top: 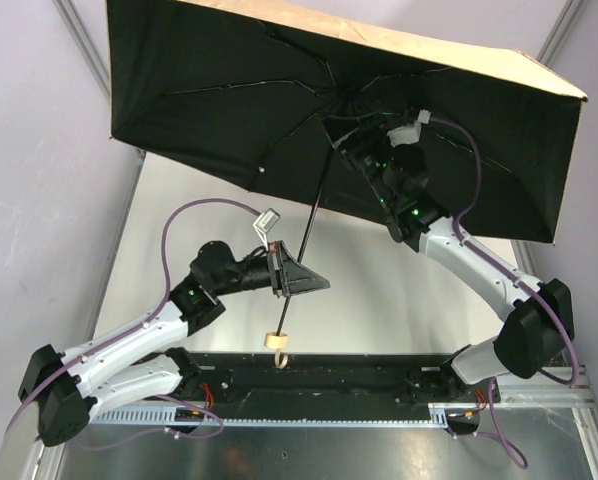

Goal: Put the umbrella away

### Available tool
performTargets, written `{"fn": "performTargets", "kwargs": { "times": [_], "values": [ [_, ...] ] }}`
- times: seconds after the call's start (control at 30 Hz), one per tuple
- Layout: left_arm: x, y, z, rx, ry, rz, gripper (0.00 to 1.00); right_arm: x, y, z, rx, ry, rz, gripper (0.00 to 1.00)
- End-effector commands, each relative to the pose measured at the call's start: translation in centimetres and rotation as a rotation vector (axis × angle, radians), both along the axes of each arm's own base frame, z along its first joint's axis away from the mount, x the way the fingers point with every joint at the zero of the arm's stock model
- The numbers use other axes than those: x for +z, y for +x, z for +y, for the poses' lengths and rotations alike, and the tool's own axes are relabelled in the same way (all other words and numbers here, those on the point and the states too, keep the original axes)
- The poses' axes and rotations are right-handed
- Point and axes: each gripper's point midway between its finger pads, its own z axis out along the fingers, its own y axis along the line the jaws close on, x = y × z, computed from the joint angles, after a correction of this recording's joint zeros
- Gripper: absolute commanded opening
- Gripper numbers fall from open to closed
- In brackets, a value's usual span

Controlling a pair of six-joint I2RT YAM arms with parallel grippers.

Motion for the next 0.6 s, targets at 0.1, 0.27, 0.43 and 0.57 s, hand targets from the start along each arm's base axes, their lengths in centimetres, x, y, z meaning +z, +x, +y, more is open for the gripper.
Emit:
{"fn": "performTargets", "kwargs": {
  "times": [0.1, 0.27, 0.43, 0.57],
  "values": [
    [1.9, 0.4, 0.7, 0.054, -0.075, -0.135, 0.0, 2.3, 2.5, -3.0, -0.268, -0.045, 0.053, 0.66],
    [1.0, 0.9, 0.9, 0.083, -0.045, -0.151, 0.0, 1.8, 3.6, -3.7, -0.31, -0.051, 0.063, 0.59],
    [0.7, 1.2, 0.9, 0.096, -0.021, -0.164, 0.0, 1.9, 4.4, -2.5, -0.256, -0.099, 0.055, 0.5],
    [0.5, 1.3, 0.9, 0.098, -0.003, -0.173, 0.0, 1.5, 4.2, -1.6, -0.228, -0.138, 0.049, 0.52]
  ]
}}
